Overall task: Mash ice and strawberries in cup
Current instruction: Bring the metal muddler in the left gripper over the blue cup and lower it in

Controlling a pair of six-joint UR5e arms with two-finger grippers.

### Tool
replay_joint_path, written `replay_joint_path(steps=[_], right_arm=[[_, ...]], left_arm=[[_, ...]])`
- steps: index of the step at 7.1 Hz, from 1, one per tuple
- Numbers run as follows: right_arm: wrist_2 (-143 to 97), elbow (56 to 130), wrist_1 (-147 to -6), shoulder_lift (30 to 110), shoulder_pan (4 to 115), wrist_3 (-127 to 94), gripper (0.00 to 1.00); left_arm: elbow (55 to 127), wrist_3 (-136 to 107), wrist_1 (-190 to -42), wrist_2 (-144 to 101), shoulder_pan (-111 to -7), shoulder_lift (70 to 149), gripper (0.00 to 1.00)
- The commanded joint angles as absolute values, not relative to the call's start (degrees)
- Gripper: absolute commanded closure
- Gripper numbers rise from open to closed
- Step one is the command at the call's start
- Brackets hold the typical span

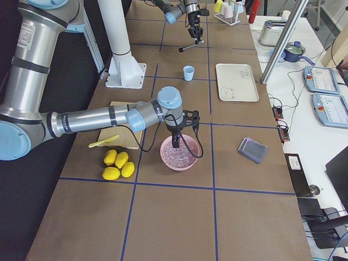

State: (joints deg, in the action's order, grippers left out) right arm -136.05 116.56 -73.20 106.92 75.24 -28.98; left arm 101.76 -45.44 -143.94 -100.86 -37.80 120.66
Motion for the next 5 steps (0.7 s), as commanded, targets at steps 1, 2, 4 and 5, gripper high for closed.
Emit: replay_joint_path(steps=[1, 2, 4, 5], right_arm=[[-136.0, 116.7, -73.2, 106.8, 75.3, -29.1, 0.01], [-136.0, 116.8, -73.1, 106.8, 75.2, -29.1, 0.01], [-136.0, 116.8, -73.1, 106.8, 75.3, -29.1, 0.01], [-136.0, 116.8, -73.1, 106.8, 75.3, -29.1, 0.01]], left_arm=[[103.6, -45.3, -149.9, -80.1, -29.7, 120.8, 0.99], [104.5, -45.1, -150.8, -74.3, -25.4, 120.5, 1.0], [103.7, -36.5, -153.4, -73.2, -23.1, 118.0, 1.0], [103.5, -35.3, -153.9, -69.7, -22.5, 118.2, 1.0]])
